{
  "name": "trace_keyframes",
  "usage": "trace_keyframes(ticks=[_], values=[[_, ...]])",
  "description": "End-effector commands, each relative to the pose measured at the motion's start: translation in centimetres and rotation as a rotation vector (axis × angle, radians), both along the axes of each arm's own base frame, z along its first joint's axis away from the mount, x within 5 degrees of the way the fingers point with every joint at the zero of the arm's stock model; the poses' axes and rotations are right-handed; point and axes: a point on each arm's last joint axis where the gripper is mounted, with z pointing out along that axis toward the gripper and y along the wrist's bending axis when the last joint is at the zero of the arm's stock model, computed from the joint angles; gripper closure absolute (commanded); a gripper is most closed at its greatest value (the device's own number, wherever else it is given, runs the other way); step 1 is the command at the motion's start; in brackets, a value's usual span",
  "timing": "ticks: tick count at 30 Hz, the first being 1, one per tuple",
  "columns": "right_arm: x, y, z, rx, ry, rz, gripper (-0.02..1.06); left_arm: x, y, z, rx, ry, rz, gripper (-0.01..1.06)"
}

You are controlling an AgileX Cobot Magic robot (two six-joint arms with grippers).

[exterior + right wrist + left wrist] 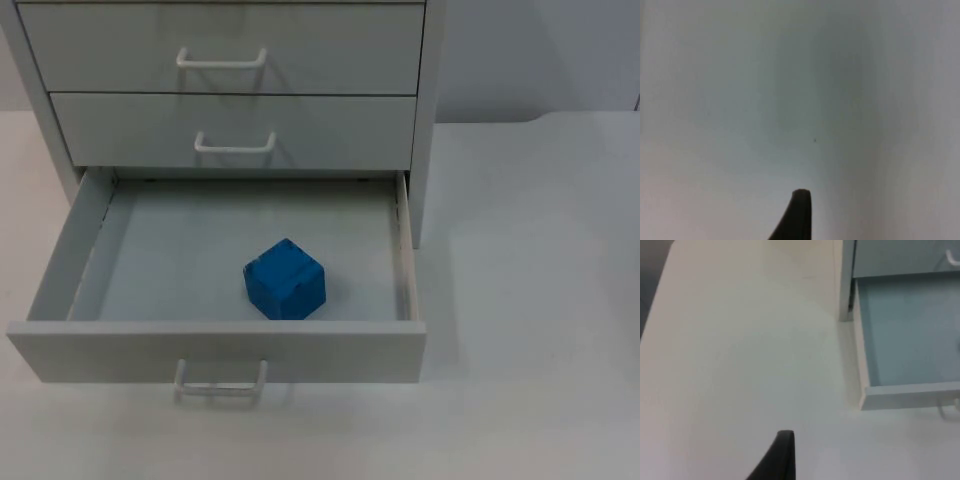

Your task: Open the drawer with the left hand, place the block into the drawer with the right hand, then close the drawer with the left hand.

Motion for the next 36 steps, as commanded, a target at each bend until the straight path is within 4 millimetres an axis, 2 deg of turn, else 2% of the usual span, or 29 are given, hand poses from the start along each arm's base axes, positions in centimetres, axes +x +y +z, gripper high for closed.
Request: trace_keyframes(ticks=[1,3,4,5,7,10,12,15,17,21,22,26,29,32,36], values=[[-0.4,-0.2,0.0,-0.010,0.023,0.006,0.25,0.0,-0.3,0.2,-0.029,-0.017,-0.022,0.05],[-0.4,-0.1,0.0,-0.009,0.026,0.006,0.25,0.2,-0.6,0.3,-0.068,-0.011,-0.035,0.17],[-0.4,-0.1,0.0,-0.004,0.024,0.005,0.25,0.4,-0.7,0.2,-0.081,-0.005,-0.040,0.28],[-0.4,-0.1,0.0,-0.004,0.024,0.005,0.25,0.4,-0.7,0.2,-0.081,-0.005,-0.040,0.28],[-0.4,0.1,0.0,0.020,0.026,-0.003,0.25,1.0,-1.1,0.1,-0.111,0.025,-0.075,0.54],[-0.5,0.1,0.0,0.025,0.039,-0.005,0.25,2.5,-2.2,0.1,-0.157,0.047,-0.203,1.06],[-0.5,0.1,0.0,0.019,0.040,-0.003,0.25,2.8,-2.5,0.1,-0.165,0.046,-0.235,1.05],[-0.6,0.0,0.0,0.015,0.045,-0.002,0.25,5.1,-3.5,0.1,-0.244,0.062,-0.341,1.05],[-0.6,0.0,0.0,0.015,0.043,-0.002,0.25,5.9,-3.5,0.1,-0.248,0.080,-0.352,1.05],[-0.5,0.0,0.0,0.016,0.031,-0.002,0.25,8.0,-3.5,1.3,-0.231,0.101,-0.374,1.05],[-0.5,0.0,0.0,0.016,0.031,-0.002,0.25,8.0,-3.5,1.3,-0.231,0.101,-0.374,1.05],[-0.4,0.0,0.0,0.016,0.027,-0.001,0.25,8.9,-4.2,3.9,-0.190,0.046,-0.439,1.05],[-0.4,0.0,0.1,0.017,0.019,-0.001,0.25,8.9,-4.7,4.6,-0.145,0.022,-0.485,1.05],[-0.3,0.0,0.1,0.017,0.012,-0.001,0.25,8.9,-5.6,4.5,-0.103,0.015,-0.547,1.05],[-0.2,0.1,0.1,0.018,-0.001,-0.001,0.25,9.7,-7.6,3.1,-0.016,0.106,-0.604,1.05]])
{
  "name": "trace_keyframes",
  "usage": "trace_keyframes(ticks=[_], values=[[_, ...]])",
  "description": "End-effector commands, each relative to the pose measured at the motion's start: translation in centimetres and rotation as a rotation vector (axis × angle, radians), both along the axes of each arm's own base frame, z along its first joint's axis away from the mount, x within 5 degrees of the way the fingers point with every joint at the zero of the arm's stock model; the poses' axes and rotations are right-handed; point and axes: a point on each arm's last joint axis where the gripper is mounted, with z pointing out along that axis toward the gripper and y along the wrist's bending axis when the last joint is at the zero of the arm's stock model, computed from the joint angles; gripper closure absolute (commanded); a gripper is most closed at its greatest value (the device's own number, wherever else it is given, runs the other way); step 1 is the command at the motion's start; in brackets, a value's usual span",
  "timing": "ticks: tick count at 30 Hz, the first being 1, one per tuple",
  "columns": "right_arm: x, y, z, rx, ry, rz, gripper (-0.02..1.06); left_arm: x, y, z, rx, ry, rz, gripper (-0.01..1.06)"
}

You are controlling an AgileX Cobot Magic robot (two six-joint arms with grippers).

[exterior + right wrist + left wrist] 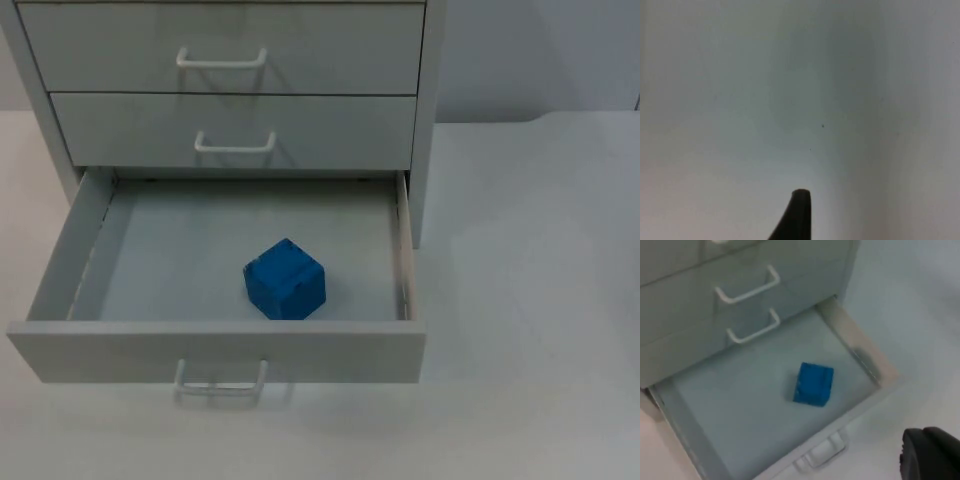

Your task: Open the drawer with the left hand, place the block into the drawer with the right hand, then close the drawer with the left hand.

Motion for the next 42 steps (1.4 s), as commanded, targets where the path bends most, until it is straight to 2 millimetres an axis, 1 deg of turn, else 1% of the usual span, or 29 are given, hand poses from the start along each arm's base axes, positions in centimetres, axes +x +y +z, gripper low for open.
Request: trace_keyframes(ticks=[1,5,6,7,8,9,10,11,12,14,15,16,17,18,20,22,23,27,28,30,32,33,35,38,41,42], values=[[0.0,-0.1,0.2,-0.006,-0.024,0.003,0.25,0.6,-0.9,-0.6,0.062,0.020,-0.010,1.05],[0.0,-0.1,0.2,-0.006,-0.026,0.003,0.25,1.8,-3.4,-2.9,0.279,0.057,-0.032,1.05],[0.0,-0.1,0.2,-0.006,-0.026,0.003,0.25,1.8,-3.4,-2.9,0.279,0.057,-0.032,1.05],[0.0,-0.1,0.2,-0.006,-0.026,0.003,0.25,1.9,-4.7,-3.6,0.358,0.037,-0.055,1.05],[0.0,-0.1,0.2,-0.006,-0.026,0.003,0.25,1.9,-5.6,-4.0,0.394,0.030,-0.071,1.05],[0.0,-0.1,0.2,-0.006,-0.026,0.003,0.25,1.8,-6.6,-4.4,0.439,0.004,-0.114,1.05],[0.0,-0.1,0.2,-0.006,-0.026,0.003,0.25,1.6,-7.1,-4.7,0.462,-0.007,-0.135,1.05],[0.0,-0.1,0.2,-0.006,-0.026,0.003,0.25,1.3,-8.1,-5.1,0.496,-0.046,-0.181,1.05],[0.0,-0.1,0.2,-0.006,-0.026,0.003,0.25,1.3,-8.1,-5.1,0.496,-0.046,-0.181,1.05],[0.0,-0.1,0.2,-0.009,-0.026,0.010,0.25,0.4,-9.5,-6.8,0.544,-0.112,-0.254,1.05],[0.0,-0.1,0.2,-0.009,-0.026,0.010,0.25,-0.1,-10.1,-7.7,0.539,-0.153,-0.279,1.05],[0.0,-0.1,0.2,-0.009,-0.026,0.010,0.25,-0.6,-10.3,-9.0,0.542,-0.198,-0.295,1.05],[0.0,-0.1,0.2,-0.009,-0.026,0.010,0.25,-0.8,-10.3,-9.9,0.557,-0.242,-0.308,1.05],[0.0,-0.1,0.2,-0.009,-0.026,0.010,0.25,-0.8,-10.3,-9.9,0.557,-0.242,-0.308,1.05],[0.0,-0.1,0.2,-0.009,-0.028,0.010,0.25,-1.0,-9.8,-11.3,0.545,-0.263,-0.277,1.05],[0.0,-0.1,0.2,-0.009,-0.028,0.010,0.25,-1.2,-9.1,-12.8,0.592,-0.295,-0.306,1.05],[0.0,-0.1,0.2,-0.009,-0.028,0.010,0.25,-1.2,-9.1,-12.8,0.592,-0.295,-0.306,1.05],[0.1,-0.1,0.3,-0.008,-0.035,0.010,0.25,-2.1,-8.6,-15.4,0.628,-0.323,-0.446,1.05],[0.1,-0.1,0.3,-0.008,-0.035,0.010,0.25,-2.1,-8.6,-15.4,0.628,-0.323,-0.446,1.05],[0.1,-0.1,0.3,-0.008,-0.039,0.010,0.25,-2.2,-8.3,-16.6,0.681,-0.323,-0.492,1.05],[0.2,-0.1,0.3,-0.006,-0.043,0.009,0.25,-2.0,-8.6,-17.7,0.737,-0.307,-0.522,1.05],[0.2,-0.1,0.3,-0.006,-0.043,0.009,0.25,-2.0,-8.6,-17.7,0.737,-0.307,-0.522,1.05],[0.2,-0.1,0.3,-0.004,-0.045,0.009,0.25,-1.6,-9.3,-19.0,0.777,-0.310,-0.554,1.05],[0.2,-0.1,0.3,-0.004,-0.045,0.009,0.25,-1.1,-9.5,-19.8,0.811,-0.313,-0.520,1.05],[0.2,-0.1,0.3,-0.004,-0.043,0.009,0.25,-0.2,-10.3,-21.6,0.868,-0.358,-0.515,1.05],[0.2,-0.1,0.3,-0.004,-0.043,0.009,0.25,-0.2,-10.3,-21.6,0.868,-0.358,-0.515,1.05]])
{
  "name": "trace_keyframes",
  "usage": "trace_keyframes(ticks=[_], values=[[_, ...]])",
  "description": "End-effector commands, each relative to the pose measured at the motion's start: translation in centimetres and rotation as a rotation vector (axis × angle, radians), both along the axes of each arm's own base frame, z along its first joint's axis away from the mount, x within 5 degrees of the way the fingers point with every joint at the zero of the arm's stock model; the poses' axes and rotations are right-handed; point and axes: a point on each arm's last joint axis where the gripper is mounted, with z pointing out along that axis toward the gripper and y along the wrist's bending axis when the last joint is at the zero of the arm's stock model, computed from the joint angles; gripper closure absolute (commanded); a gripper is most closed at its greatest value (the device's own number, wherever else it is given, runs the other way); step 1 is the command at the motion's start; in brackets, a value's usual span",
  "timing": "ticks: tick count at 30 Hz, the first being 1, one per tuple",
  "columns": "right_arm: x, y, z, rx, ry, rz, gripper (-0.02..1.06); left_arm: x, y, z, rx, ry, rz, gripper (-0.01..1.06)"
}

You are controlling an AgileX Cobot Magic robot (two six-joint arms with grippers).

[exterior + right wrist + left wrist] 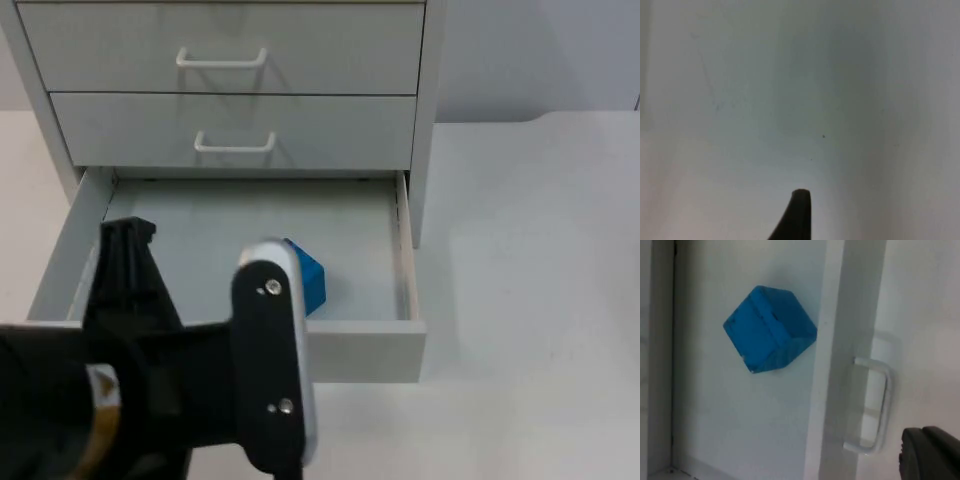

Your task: Open the drawer with the left hand, place the block into the drawer with the right hand, then close the drawer with the left hand.

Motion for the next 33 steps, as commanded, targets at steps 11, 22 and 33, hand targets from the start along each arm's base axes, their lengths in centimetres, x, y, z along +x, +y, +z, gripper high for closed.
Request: trace_keyframes(ticks=[11,22,33], values=[[-0.1,-0.1,0.2,-0.006,-0.009,0.006,0.25,1.3,-0.1,-4.1,0.089,-0.033,0.106,1.05],[-0.1,-0.1,0.2,-0.006,-0.009,0.006,0.25,4.3,0.4,-4.4,0.045,0.075,0.165,1.05],[-0.1,-0.1,0.2,-0.006,-0.012,0.006,0.25,7.2,0.5,-4.0,0.020,0.106,0.160,1.05]])
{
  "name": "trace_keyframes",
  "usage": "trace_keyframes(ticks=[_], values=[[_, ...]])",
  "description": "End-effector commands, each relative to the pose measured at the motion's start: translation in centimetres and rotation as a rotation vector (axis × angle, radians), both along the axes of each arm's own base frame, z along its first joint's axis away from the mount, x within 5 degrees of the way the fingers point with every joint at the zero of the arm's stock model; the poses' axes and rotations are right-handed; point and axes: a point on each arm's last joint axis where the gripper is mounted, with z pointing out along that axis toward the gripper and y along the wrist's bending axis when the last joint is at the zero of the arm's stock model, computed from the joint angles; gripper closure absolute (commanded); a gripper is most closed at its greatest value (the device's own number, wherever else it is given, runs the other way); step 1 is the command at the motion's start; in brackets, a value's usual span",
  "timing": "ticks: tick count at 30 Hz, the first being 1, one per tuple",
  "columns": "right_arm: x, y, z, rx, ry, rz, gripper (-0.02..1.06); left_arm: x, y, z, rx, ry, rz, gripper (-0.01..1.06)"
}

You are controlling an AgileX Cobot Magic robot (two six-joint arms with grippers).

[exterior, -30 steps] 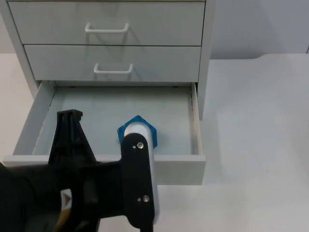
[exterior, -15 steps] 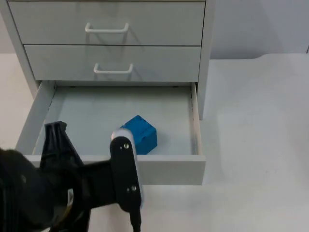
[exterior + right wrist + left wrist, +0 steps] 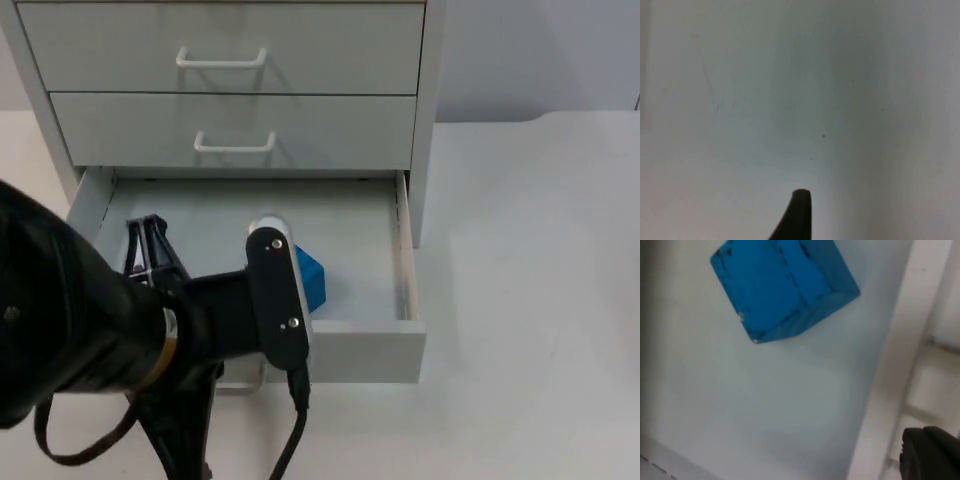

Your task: Open the drawer with the left hand, place the block into the drawer with the right hand, then close the drawer with the left hand.

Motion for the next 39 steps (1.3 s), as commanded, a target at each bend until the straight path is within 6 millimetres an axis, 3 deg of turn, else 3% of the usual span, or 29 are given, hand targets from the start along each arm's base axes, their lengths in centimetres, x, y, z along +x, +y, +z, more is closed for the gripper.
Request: trace_keyframes(ticks=[1,16,20,25,28,39], values=[[-0.1,-0.1,0.2,-0.006,-0.012,0.006,0.25,0.4,-0.1,-0.1,-0.001,0.012,-0.013,1.05],[0.0,-0.1,0.2,-0.007,-0.024,0.007,0.25,5.4,-0.5,-0.2,0.009,-0.051,0.057,1.05],[0.0,-0.1,0.2,-0.007,-0.026,0.007,0.25,6.9,-0.1,-0.4,0.021,-0.060,0.071,1.05],[0.0,-0.1,0.2,-0.009,-0.031,0.013,0.25,9.0,0.2,0.7,0.003,-0.105,0.098,1.05],[0.1,-0.1,0.3,-0.009,-0.041,0.014,0.25,11.3,1.0,1.6,-0.036,-0.135,0.137,1.05],[0.2,-0.1,0.3,-0.008,-0.051,0.014,0.25,15.6,2.1,1.4,-0.073,-0.169,0.217,1.05]])
